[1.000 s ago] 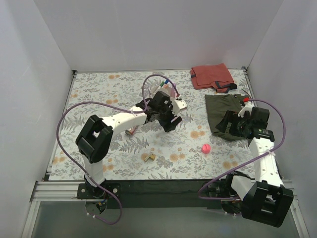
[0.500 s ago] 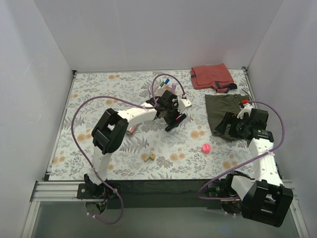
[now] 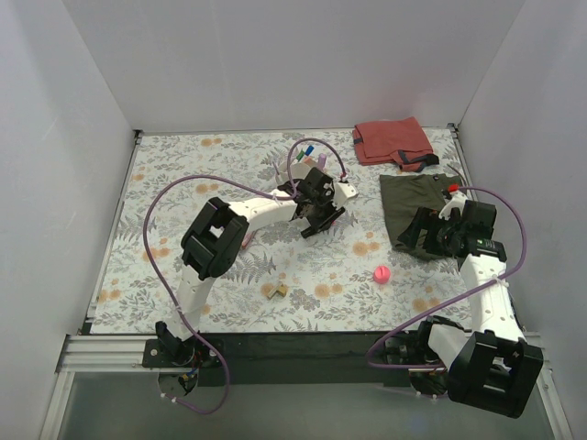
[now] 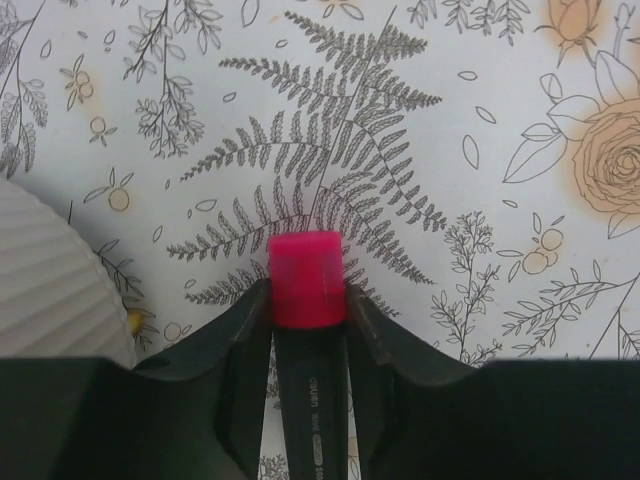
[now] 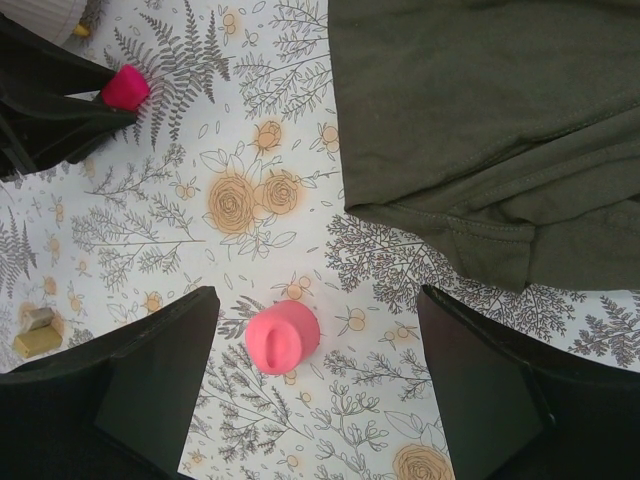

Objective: Sort the stationery into containers
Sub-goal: Pick up the pen from the center of the board, then place the pen in the storage box.

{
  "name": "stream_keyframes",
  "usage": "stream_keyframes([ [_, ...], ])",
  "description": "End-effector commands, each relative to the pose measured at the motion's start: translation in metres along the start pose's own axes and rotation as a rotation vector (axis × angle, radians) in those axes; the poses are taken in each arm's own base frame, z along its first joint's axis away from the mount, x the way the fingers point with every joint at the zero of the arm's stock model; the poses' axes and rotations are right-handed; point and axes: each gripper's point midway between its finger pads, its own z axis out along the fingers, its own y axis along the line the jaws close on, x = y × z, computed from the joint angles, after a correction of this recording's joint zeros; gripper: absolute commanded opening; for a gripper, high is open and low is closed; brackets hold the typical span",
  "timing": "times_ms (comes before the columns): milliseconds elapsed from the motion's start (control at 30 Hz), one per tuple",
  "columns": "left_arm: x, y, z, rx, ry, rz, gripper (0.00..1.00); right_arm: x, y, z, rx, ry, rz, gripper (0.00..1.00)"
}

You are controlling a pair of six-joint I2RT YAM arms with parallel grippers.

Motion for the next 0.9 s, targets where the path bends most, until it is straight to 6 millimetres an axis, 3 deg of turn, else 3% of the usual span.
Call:
stream_keyframes([
  [0,-0.012,-0.001,-0.004,0.0,-0.021,0.03,0.23,-0.003,-0.001,0.002,-0.003,-0.007,-0.01,0.89],
  [33,-0.014,-0.003,-0.006,0.011,-0.028,0.035,0.14,-0.003,-0.002,0.002,-0.003,-0.006,-0.011,0.9],
  [133,-0.034,-0.007,-0.022,0.037,-0.072,0.044,0.04,-0.004,-0.001,0.002,-0.003,-0.006,-0.014,0.89],
  [200,-0.069,-0.008,-0.045,0.047,-0.158,0.043,0.0,-0.004,-0.002,0.002,0.001,0.001,-0.015,0.9],
  [300,-0.138,-0.001,-0.102,0.038,-0.342,0.049,0.0,-0.004,-0.002,0.002,0.001,0.005,-0.016,0.89],
  [400,-0.187,0.022,-0.159,-0.019,-0.538,0.073,0.0,-0.003,-0.003,0.003,0.001,0.012,-0.013,0.89],
  [467,-0.199,0.027,-0.186,-0.03,-0.638,0.082,0.0,-0.002,-0.004,0.004,0.002,0.018,-0.009,0.9],
  [500,-0.217,0.032,-0.202,-0.053,-0.75,0.114,0.0,-0.003,-0.004,0.004,0.002,0.018,-0.01,0.89],
  [533,-0.197,0.036,-0.192,-0.033,-0.756,0.09,0.0,-0.002,-0.005,0.005,0.004,0.022,-0.01,0.89],
  [567,-0.202,0.037,-0.21,-0.052,-0.829,0.107,0.0,-0.002,-0.005,0.005,0.004,0.024,-0.009,0.89],
  [600,-0.221,0.043,-0.233,-0.103,-0.975,0.159,0.0,-0.003,-0.005,0.006,0.006,0.025,-0.01,0.89],
  [667,-0.214,0.054,-0.235,-0.186,-1.068,0.147,0.0,-0.004,-0.006,0.005,0.009,0.025,-0.013,0.89],
  [767,-0.216,0.063,-0.225,-0.165,-1.077,0.112,0.0,-0.006,-0.007,0.005,0.018,0.027,-0.016,0.89],
  [867,-0.214,0.076,-0.205,-0.164,-1.07,0.059,0.0,-0.008,-0.007,0.005,0.019,0.029,-0.017,0.89],
])
